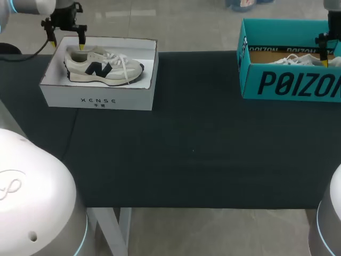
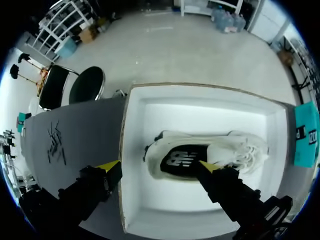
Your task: Take the shoe out of the shoebox, open the shoe tongue, remove and reinsert the insole, then place the shoe into the shoebox
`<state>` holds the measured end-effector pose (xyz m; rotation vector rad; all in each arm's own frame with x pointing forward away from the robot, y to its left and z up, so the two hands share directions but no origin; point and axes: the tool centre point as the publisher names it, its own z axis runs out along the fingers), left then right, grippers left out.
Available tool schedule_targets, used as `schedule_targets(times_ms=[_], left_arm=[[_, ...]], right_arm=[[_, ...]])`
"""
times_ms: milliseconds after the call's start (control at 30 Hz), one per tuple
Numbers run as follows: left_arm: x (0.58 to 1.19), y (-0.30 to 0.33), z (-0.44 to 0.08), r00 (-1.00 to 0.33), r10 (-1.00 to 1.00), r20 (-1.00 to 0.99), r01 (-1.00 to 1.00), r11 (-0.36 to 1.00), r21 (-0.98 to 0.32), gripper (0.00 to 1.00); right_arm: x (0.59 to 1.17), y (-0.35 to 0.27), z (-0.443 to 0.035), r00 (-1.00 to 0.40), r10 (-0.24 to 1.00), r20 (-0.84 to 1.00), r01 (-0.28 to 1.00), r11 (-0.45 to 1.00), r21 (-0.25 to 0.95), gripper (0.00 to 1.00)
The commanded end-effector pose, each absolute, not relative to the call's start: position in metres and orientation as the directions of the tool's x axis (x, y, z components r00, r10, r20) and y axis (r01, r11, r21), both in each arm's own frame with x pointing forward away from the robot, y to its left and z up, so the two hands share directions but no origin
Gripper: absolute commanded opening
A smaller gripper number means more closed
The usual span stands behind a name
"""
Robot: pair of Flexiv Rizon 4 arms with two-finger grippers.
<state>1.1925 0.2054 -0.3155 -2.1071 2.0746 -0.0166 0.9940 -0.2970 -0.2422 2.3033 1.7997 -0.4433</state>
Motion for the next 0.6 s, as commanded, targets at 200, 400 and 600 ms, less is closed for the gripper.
schedule_targets(times_ms=[200,400,600], left_arm=[[1.189,0.221,-0.33,0.063,-0.995,-0.084,-0.988,-0.05,-0.145,1.0],[1.193,0.223,-0.339,0.055,-0.995,-0.086,-0.987,-0.041,-0.153,1.0],[1.194,0.218,-0.345,0.04,-0.997,-0.073,-0.991,-0.03,-0.134,1.0]], right_arm=[[0.996,-0.299,-0.228,0.184,0.898,-0.399,0.974,-0.22,-0.048,1.0],[1.001,-0.292,-0.221,0.165,0.89,-0.425,0.978,-0.205,-0.05,1.0],[1.003,-0.288,-0.217,0.178,0.886,-0.428,0.975,-0.217,-0.044,1.0]])
